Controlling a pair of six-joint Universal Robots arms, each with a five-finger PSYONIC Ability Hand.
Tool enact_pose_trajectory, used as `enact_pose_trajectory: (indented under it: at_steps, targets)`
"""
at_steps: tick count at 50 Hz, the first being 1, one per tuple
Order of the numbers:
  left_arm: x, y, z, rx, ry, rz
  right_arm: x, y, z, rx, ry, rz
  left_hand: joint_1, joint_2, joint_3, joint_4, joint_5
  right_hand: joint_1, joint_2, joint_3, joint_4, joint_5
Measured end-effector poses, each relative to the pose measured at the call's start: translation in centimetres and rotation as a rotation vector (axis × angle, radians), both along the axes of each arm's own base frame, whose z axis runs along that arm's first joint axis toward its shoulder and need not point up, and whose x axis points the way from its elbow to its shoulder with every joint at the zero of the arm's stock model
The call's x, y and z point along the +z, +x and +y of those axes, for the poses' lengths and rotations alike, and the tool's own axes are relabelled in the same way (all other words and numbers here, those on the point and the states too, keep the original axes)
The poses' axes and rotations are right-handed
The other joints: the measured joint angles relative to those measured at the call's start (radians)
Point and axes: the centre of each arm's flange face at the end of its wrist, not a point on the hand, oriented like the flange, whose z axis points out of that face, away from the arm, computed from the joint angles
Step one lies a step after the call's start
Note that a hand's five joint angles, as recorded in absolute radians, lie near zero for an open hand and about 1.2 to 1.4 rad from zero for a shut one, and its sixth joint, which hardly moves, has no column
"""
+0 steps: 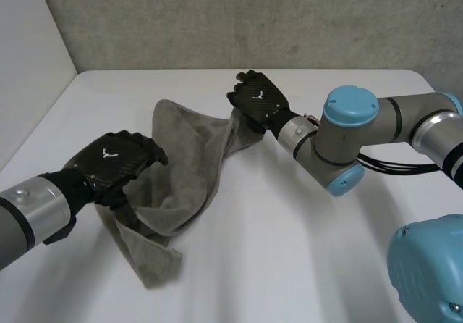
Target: Fold the towel.
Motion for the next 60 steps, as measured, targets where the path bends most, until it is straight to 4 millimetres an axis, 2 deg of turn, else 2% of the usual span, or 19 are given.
enact_pose_trajectory:
  at_steps: [2,5,10,13,15,19,23,25,27,31,37,45,49,56,60]
  targets:
    - [-0.1,0.0,0.0,0.001,0.004,-0.001,0.0,0.0,0.0,-0.003,-0.003,-0.003,0.112,0.117,0.000,0.000,0.121,0.242,0.242,0.000,0.000,0.229]
    - [-0.2,0.1,-0.1,0.003,0.007,-0.001,0.6,-0.1,0.0,-0.007,-0.016,-0.012,0.345,0.342,0.000,0.000,0.339,0.436,0.412,0.000,0.000,0.424]
    - [-0.3,0.1,-0.2,0.006,0.010,-0.002,4.5,-1.1,0.4,-0.030,-0.109,-0.066,0.771,0.779,0.000,0.000,0.775,0.450,0.419,0.000,0.000,0.444]
    - [-0.3,0.2,-0.3,0.010,0.007,-0.002,7.2,-2.2,0.9,-0.049,-0.162,-0.096,0.929,0.957,0.000,0.000,0.954,0.450,0.419,0.000,0.000,0.443]
    - [-0.3,0.2,-0.5,0.013,0.003,-0.003,8.5,-3.3,1.3,-0.063,-0.179,-0.103,0.931,1.009,0.000,0.000,0.985,0.450,0.419,0.000,0.000,0.444]
    - [-0.3,0.4,-0.8,0.024,-0.009,-0.003,10.2,-6.2,1.9,-0.108,-0.177,-0.092,0.931,1.018,0.000,0.000,0.985,0.450,0.419,0.000,0.000,0.444]
    - [-0.3,0.8,-1.4,0.043,-0.025,-0.003,11.2,-10.5,2.8,-0.177,-0.137,-0.054,0.931,1.019,0.000,0.000,0.985,0.450,0.419,0.000,0.000,0.444]
    - [-0.3,0.9,-1.6,0.049,-0.028,-0.003,11.3,-12.0,3.1,-0.200,-0.118,-0.039,0.931,1.019,0.000,0.000,0.985,0.450,0.419,0.000,0.000,0.444]
    - [-0.2,1.0,-1.8,0.055,-0.032,-0.002,11.3,-14.2,3.8,-0.235,-0.082,-0.013,0.931,1.019,0.000,0.000,0.985,0.450,0.419,0.000,0.000,0.444]
    - [-0.2,1.1,-1.8,0.057,-0.033,-0.001,10.8,-17.1,5.2,-0.272,-0.023,0.032,0.931,1.019,0.000,0.000,0.985,0.450,0.419,0.000,0.000,0.444]
    - [-0.2,0.8,-1.4,0.047,-0.033,-0.001,10.9,-19.6,7.5,-0.300,0.017,0.071,0.931,1.019,0.000,0.000,0.985,0.450,0.419,0.000,0.000,0.444]
    - [0.2,0.6,-0.9,0.039,-0.040,-0.001,13.6,-22.2,10.3,-0.320,0.025,0.077,0.931,1.019,0.000,0.000,0.985,0.450,0.419,0.000,0.000,0.444]
    - [1.6,1.0,-0.9,0.051,-0.088,0.004,15.2,-23.7,11.4,-0.288,0.059,0.080,0.931,1.019,0.000,0.000,0.985,0.450,0.419,0.000,0.000,0.444]
    - [4.5,2.3,-2.1,0.102,-0.199,0.013,16.0,-25.5,11.5,-0.257,0.096,0.103,0.931,1.019,0.000,0.000,0.985,0.450,0.419,0.000,0.000,0.444]
    - [5.5,3.0,-3.6,0.125,-0.238,0.013,14.8,-25.8,10.7,-0.239,0.096,0.163,0.931,1.019,0.000,0.000,0.985,0.450,0.426,0.000,0.000,0.444]
